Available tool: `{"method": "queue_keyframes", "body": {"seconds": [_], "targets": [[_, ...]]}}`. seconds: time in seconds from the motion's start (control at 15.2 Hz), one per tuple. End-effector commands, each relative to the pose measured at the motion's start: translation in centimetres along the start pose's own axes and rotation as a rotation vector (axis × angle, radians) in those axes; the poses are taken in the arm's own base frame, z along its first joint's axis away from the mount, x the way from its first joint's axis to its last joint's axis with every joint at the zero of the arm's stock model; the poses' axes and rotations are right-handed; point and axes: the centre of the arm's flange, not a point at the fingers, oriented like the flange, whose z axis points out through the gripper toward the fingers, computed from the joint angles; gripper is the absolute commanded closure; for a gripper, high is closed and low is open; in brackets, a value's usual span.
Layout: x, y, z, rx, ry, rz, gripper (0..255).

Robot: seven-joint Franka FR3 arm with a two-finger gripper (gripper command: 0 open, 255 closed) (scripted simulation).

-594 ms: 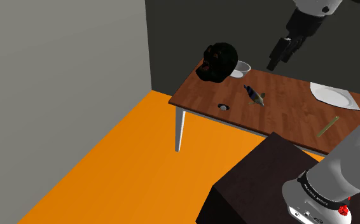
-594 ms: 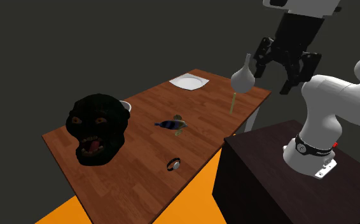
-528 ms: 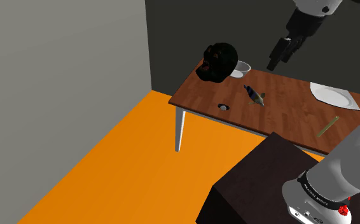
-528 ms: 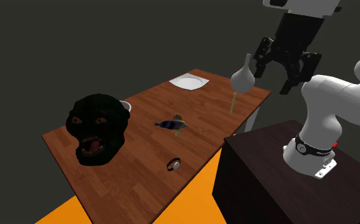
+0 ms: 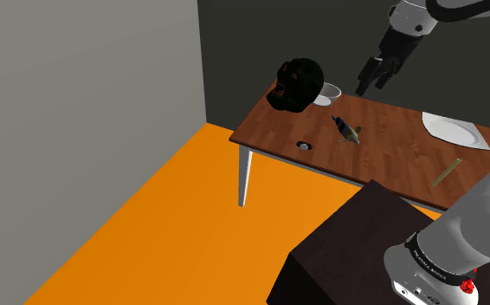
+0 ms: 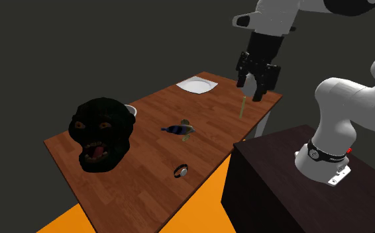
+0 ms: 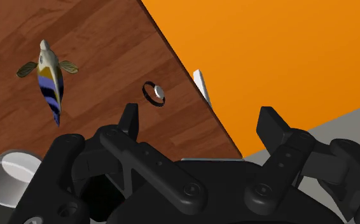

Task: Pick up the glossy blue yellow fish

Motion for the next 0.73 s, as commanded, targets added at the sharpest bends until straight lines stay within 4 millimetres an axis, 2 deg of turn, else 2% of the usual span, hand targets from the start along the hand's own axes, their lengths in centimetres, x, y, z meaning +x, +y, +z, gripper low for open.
{"method": "queue_keyframes", "body": {"seconds": [0.0,0.66], "targets": [[1.0,2.2,1.6,0.011,0.0,0.033,0],[5.1,13.0,9.3,0.072,-0.005,0.194,0]]}}
